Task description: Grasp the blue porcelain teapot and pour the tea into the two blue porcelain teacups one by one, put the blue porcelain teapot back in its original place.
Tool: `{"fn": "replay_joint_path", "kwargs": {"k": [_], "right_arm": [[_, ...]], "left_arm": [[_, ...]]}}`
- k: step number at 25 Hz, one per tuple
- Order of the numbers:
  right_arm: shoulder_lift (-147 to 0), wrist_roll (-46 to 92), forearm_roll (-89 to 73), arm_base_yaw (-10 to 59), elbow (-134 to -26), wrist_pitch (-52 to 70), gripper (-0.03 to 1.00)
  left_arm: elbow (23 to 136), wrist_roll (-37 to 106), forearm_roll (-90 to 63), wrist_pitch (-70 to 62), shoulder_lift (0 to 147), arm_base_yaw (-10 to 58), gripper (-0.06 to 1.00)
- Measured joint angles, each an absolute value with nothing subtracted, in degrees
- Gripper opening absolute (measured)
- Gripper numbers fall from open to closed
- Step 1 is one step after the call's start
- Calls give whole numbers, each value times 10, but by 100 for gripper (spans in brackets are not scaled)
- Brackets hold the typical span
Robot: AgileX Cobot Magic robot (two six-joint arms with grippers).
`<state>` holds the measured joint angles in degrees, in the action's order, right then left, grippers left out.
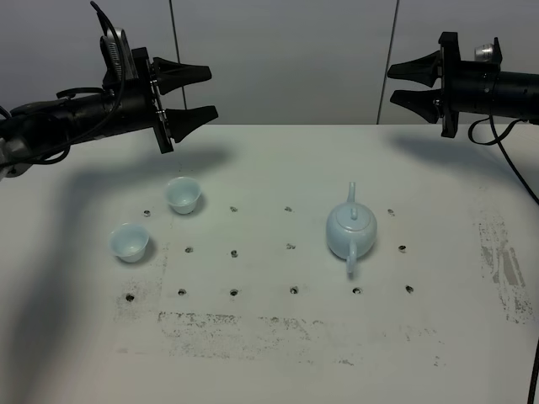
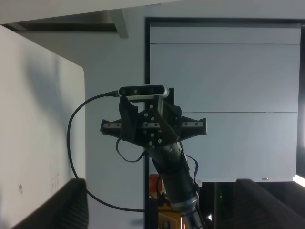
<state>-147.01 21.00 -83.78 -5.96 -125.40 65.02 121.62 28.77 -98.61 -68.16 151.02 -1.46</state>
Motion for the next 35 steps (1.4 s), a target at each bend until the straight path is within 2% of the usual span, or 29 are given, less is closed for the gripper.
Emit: {"fn": "replay_joint_path", "kwargs": {"k": [9, 14, 18, 24, 30, 35], "right_arm": [[-1470, 210, -838, -60, -1254, 651, 44], [-1470, 250, -838, -60, -1254, 651, 44], [-1471, 316, -833, -60, -1260, 651, 44], [-1474, 385, -784, -60, -1308, 649, 44], [-1474, 402, -576, -58, -1377, 642, 44], [-1468, 307, -361, -47, -1402, 661, 44]], "left_arm": [[1216, 288, -986, -682, 1510, -15, 68], [1233, 340, -949, -681, 1510, -15, 68], [1310, 332, -808, -655, 1510, -14, 67], [1443, 218, -493, -613, 1510, -8, 61], [1479, 180, -224, -629, 1510, -2, 59], [1455, 176, -79, -644, 1493, 19, 59]]}}
